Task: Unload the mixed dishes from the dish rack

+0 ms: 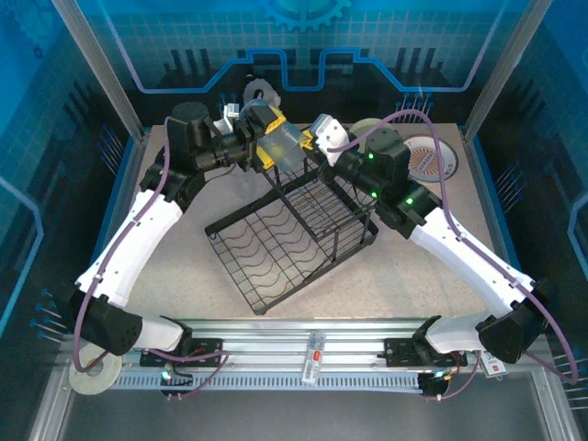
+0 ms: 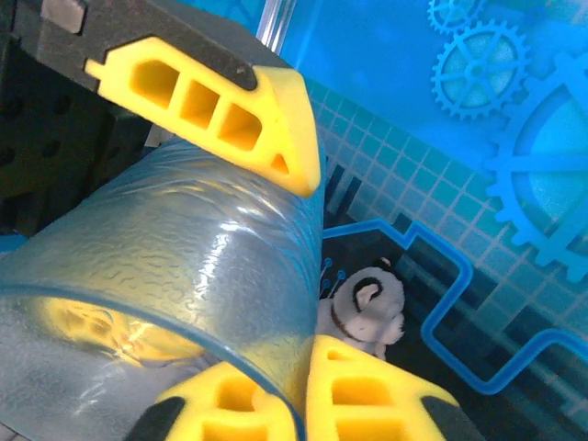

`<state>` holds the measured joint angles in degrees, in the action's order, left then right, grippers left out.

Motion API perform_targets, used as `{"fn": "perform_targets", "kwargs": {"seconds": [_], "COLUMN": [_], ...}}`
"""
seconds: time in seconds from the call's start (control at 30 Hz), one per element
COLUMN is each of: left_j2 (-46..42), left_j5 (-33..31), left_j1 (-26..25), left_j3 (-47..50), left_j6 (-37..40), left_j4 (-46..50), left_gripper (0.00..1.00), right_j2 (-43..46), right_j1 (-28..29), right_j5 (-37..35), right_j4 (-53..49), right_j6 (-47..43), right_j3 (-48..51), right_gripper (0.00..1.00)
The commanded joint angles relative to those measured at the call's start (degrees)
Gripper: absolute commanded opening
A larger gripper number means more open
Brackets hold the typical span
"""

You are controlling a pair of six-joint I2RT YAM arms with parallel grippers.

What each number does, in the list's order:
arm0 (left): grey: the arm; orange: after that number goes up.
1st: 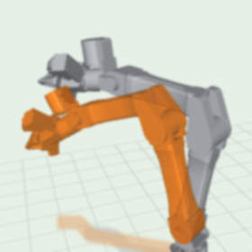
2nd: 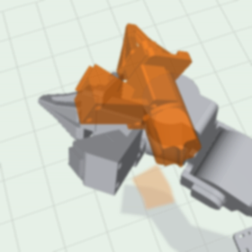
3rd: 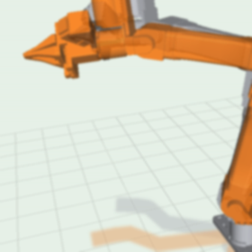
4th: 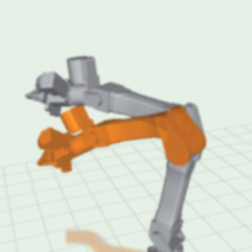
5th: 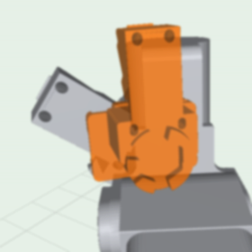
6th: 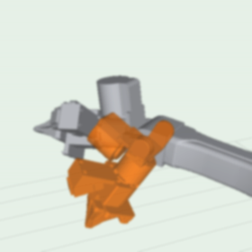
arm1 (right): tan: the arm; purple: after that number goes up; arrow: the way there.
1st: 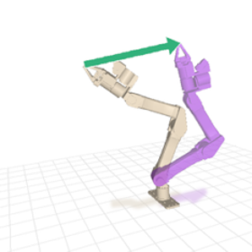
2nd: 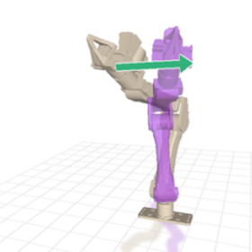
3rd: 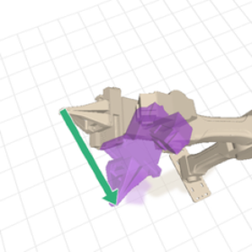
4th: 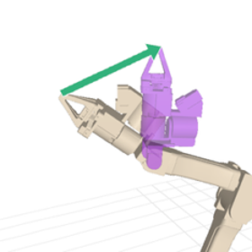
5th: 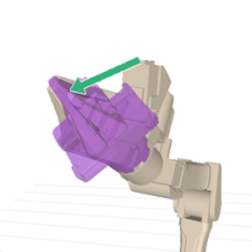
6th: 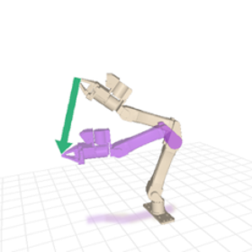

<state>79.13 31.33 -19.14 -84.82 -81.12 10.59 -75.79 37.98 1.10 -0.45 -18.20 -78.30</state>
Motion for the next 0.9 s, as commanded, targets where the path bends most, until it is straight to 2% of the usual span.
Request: {"fn": "perform_targets", "kwargs": {"seconds": [0.0,0.07,0.13,0.17,0.2,0.37,0.5,0.6,0.67,0.8,0.87], "left_j2": [0.77,0.85,0.85,0.70,0.22,-3.96,-4.51,-4.52,-4.10,-6.39,-7.38], "left_j5": [1.82,1.64,1.43,0.81,-0.39,-7.49,-5.88,-0.92,-0.07,-6.47,-7.22], "left_j1": [-0.63,-0.72,-0.98,-1.20,-1.49,-2.13,-1.62,0.45,1.50,1.30,1.45], "left_j3": [-0.86,-0.79,-1.19,-1.68,-2.04,-0.19,-0.79,2.17,2.59,1.22,0.37], "left_j6": [0.01,0.45,2.32,4.73,7.44,14.95,14.77,8.90,7.71,13.73,15.05], "left_j4": [-5.35,-5.87,-6.56,-6.55,-6.31,-5.75,-4.06,-12.93,-14.77,-9.43,-8.31], "left_gripper": [0.59,0.62,0.69,0.78,0.99,0.99,0.99,0.99,0.99,0.99,0.99], "right_j2": [-1.07,-1.12,-1.23,-1.36,-1.39,-1.49,-1.74,-2.08,-2.27,-2.84,-3.23], "right_j1": [1.58,1.67,1.75,1.69,1.71,1.61,1.27,0.96,0.81,0.27,-0.13], "right_j5": [2.50,2.36,1.67,0.92,0.08,-5.58,-10.34,-12.10,-13.58,-15.95,-17.45], "right_j4": [-0.84,-1.11,-1.11,-1.21,-1.38,-1.30,-2.45,-3.24,-4.16,-7.20,-10.14], "right_j6": [0.99,1.34,1.91,2.32,2.63,3.99,5.25,6.14,7.12,9.56,11.62], "right_j3": [-2.28,-2.69,-3.10,-3.41,-3.73,-4.80,-6.69,-7.90,-8.88,-11.29,-13.31], "right_gripper": [0.00,0.00,0.00,0.00,0.00,0.00,0.00,0.00,0.00,0.00,0.00]}}
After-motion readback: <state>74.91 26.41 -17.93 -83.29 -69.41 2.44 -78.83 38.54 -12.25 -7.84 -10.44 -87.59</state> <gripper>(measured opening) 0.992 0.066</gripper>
